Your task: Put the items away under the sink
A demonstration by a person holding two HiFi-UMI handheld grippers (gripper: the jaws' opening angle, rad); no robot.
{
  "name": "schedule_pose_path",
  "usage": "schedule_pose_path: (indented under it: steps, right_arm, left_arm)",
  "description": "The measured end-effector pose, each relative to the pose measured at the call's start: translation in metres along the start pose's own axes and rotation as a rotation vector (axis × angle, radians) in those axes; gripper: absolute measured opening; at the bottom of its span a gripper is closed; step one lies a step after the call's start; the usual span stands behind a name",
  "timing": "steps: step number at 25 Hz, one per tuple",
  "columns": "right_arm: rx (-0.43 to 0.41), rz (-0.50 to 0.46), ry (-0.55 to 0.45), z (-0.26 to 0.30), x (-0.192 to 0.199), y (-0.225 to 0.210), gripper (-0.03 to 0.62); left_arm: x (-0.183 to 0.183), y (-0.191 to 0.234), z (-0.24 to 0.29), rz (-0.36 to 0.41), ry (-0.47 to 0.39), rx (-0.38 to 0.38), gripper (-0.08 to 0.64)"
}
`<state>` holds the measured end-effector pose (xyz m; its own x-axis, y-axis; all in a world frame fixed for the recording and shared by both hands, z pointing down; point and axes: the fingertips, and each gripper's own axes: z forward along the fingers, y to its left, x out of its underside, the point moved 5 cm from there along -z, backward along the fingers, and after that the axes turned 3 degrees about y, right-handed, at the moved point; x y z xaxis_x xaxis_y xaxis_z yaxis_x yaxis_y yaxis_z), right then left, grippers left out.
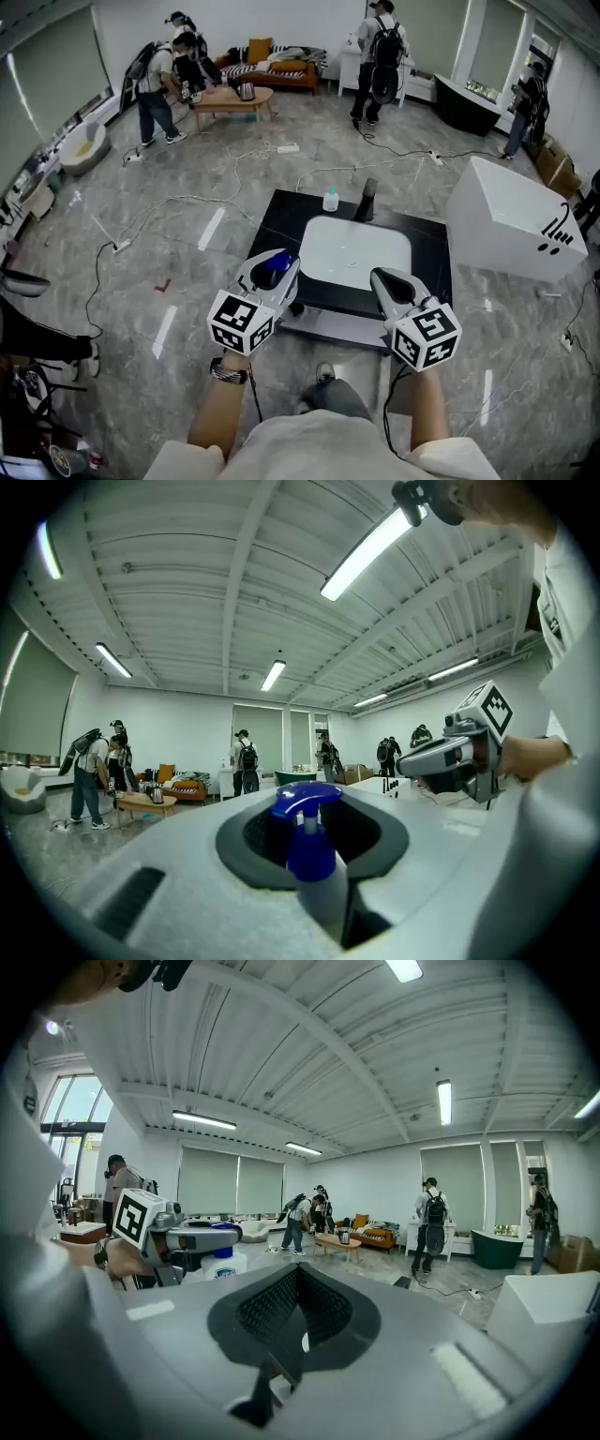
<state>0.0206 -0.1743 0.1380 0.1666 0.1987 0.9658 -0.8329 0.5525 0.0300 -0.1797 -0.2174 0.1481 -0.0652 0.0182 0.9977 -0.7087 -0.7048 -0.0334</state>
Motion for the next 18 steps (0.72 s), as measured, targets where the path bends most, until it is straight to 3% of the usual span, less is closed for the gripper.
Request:
schedule_pose_path:
  steps: [18]
  right_arm:
    - [0.027, -0.030, 0.003, -0.062, 0.002, 0.031, 0.006]
  left_arm:
    - [-0.019, -0.053, -0.035, 0.013, -0.030, 0.031, 0.081]
